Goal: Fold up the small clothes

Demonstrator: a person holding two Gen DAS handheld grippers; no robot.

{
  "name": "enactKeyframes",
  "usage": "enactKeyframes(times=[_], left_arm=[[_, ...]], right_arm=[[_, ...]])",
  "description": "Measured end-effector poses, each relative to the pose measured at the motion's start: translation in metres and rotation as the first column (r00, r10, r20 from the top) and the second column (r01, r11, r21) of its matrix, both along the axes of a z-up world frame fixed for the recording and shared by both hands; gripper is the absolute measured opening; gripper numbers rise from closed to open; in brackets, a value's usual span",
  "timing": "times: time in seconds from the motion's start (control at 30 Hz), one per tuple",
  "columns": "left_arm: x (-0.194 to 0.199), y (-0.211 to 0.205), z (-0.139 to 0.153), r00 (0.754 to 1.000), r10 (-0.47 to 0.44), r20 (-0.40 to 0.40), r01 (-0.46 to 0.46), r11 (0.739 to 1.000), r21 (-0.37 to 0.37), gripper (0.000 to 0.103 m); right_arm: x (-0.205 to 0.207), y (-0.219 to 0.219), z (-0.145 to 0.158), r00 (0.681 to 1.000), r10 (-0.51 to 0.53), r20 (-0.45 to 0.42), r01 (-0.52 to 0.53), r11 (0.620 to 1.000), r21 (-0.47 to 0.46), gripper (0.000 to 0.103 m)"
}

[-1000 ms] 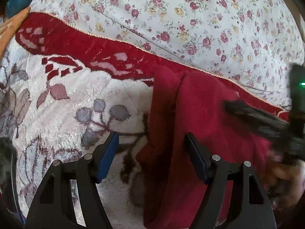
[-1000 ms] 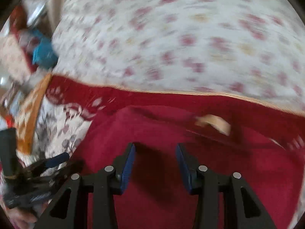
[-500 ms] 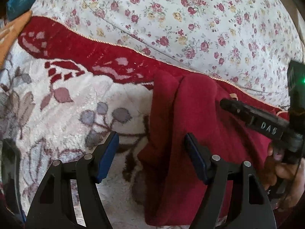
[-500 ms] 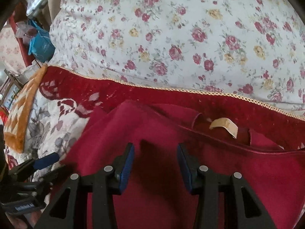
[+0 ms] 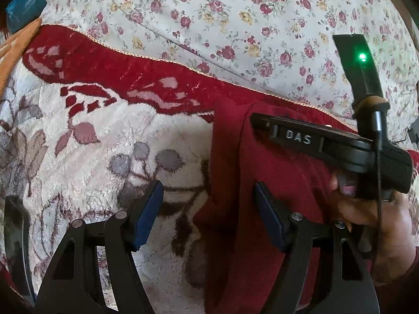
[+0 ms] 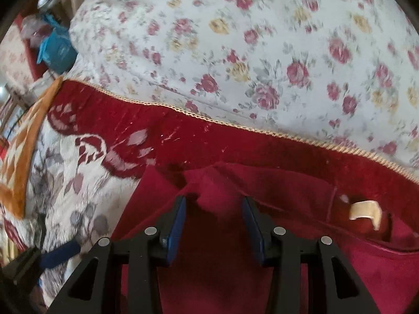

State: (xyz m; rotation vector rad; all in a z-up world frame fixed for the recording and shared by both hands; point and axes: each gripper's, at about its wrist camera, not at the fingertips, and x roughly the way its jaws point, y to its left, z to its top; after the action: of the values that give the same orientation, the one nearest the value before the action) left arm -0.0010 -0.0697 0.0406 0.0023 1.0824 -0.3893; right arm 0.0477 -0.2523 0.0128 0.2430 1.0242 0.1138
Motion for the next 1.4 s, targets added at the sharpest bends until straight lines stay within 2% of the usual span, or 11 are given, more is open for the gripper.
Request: enactKeyframes(times=[0.2,0.33,0.47,0.57,0.73,0.8,1.0,1.07,1.23,1.33,1.4], left_arm=[[-0.001,0.001,0.000,1.000,-0.001,-0.010,0.001,1.000,-0.002,0.072],[0.000,0.003,0.000,1.000,0.003,-0.025,-0.003,1.000,-0.019,0.072],[0.002,0.008,-0.004,0.996,0.003,-0.092,-0.009,0.997,-0.075,0.072],[0.004,0.013,-0.009,0.988,0.002,-0.152,-0.022,0.991,-0.130,0.072],[-0.002,0.014,-0.006,0.989,-0.021,-0.146,0.002,0.992,-0.130,0.072],[-0.002,0.014,-0.007,0.988,-0.024,-0.150,0.004,0.992,-0.129,0.072],[-0.001,0.016,-0.010,0.987,-0.019,-0.158,-0.004,0.989,-0.146,0.076],[-0.001,0.013,-0.010,0.989,-0.016,-0.149,-0.004,0.991,-0.136,0.078],[-0.003,0.004,-0.010,0.992,-0.028,-0.122,0.013,0.993,-0.115,0.078],[-0.002,0.001,-0.010,0.992,-0.036,-0.123,0.015,0.985,-0.169,0.078],[-0.003,-0.001,-0.008,0.989,-0.071,-0.131,0.037,0.968,-0.247,0.049]], right_arm=[[-0.001,0.004,0.005,1.000,0.001,0.007,-0.001,0.999,-0.041,0.044],[-0.019,-0.007,0.019,0.998,-0.027,0.050,0.025,0.998,0.049,0.044],[-0.026,0.000,0.012,1.000,-0.002,0.016,0.002,1.000,0.006,0.044],[-0.021,-0.005,0.009,0.999,-0.024,-0.023,0.025,0.999,0.045,0.047],[-0.013,0.002,0.022,0.999,-0.013,-0.044,0.018,0.992,0.123,0.077],[-0.003,0.016,0.020,0.996,0.031,-0.082,-0.025,0.997,0.078,0.077],[0.025,0.047,0.000,0.984,0.072,-0.160,-0.082,0.995,-0.060,0.096],[0.025,0.050,-0.002,0.987,0.085,-0.138,-0.097,0.992,-0.083,0.094],[0.009,0.023,0.006,0.995,0.074,-0.065,-0.076,0.997,-0.024,0.044],[-0.004,0.004,0.017,0.997,0.075,-0.035,-0.073,0.995,0.073,0.029],[-0.010,-0.003,0.021,0.998,0.063,-0.023,-0.061,0.993,0.098,0.028]])
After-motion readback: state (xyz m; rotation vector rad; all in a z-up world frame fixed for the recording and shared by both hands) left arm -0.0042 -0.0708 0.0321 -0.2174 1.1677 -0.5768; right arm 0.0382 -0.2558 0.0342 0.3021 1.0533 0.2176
